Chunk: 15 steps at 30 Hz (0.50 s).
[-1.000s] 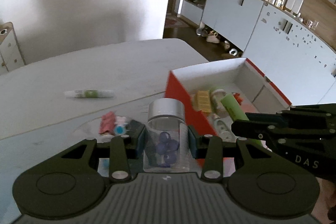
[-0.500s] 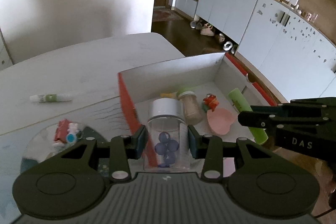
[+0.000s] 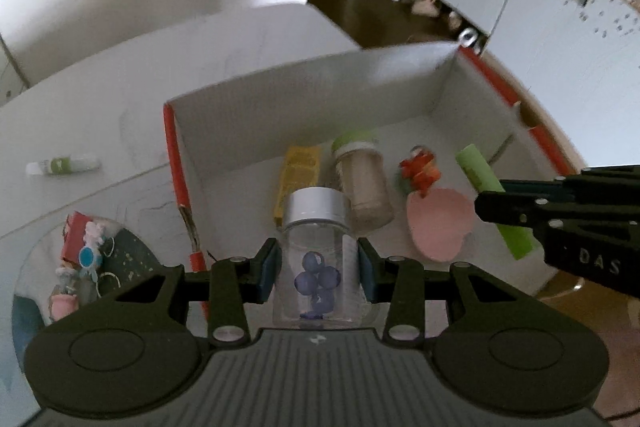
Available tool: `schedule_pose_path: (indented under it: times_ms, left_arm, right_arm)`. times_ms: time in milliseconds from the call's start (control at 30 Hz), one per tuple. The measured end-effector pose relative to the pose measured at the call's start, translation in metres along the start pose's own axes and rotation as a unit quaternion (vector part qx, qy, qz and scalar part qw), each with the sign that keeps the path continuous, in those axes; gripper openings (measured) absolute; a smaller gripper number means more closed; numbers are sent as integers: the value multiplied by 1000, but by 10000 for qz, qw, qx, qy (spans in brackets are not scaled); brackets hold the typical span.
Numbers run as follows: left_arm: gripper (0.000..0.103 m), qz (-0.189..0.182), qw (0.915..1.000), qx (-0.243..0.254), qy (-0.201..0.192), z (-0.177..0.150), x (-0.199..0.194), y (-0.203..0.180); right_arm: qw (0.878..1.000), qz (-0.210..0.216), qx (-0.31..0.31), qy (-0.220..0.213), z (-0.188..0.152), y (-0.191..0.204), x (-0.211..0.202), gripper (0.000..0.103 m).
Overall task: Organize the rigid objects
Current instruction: 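Carry the bead jar and green tube over the red box with both tools, then lower and release the bead jar with the left tool while the right tool releases the green tube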
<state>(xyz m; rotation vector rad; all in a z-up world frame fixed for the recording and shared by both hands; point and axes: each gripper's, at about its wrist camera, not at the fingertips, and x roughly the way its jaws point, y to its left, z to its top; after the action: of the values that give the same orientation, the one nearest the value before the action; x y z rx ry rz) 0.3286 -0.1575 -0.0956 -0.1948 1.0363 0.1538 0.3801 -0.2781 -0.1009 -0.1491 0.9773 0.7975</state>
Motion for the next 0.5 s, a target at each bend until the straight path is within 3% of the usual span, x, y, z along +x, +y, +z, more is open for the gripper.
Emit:
schedule_pose_path:
  times_ms: [233, 500]
  left_arm:
    - [40, 341, 9990, 103, 265, 7, 24, -10]
    - [40, 408, 9976, 75, 549, 8, 39, -17]
  right_arm:
    - [9983, 282, -187, 469, -3, 3, 26, 15]
    - [9944, 428, -466, 849, -5, 9, 38, 15]
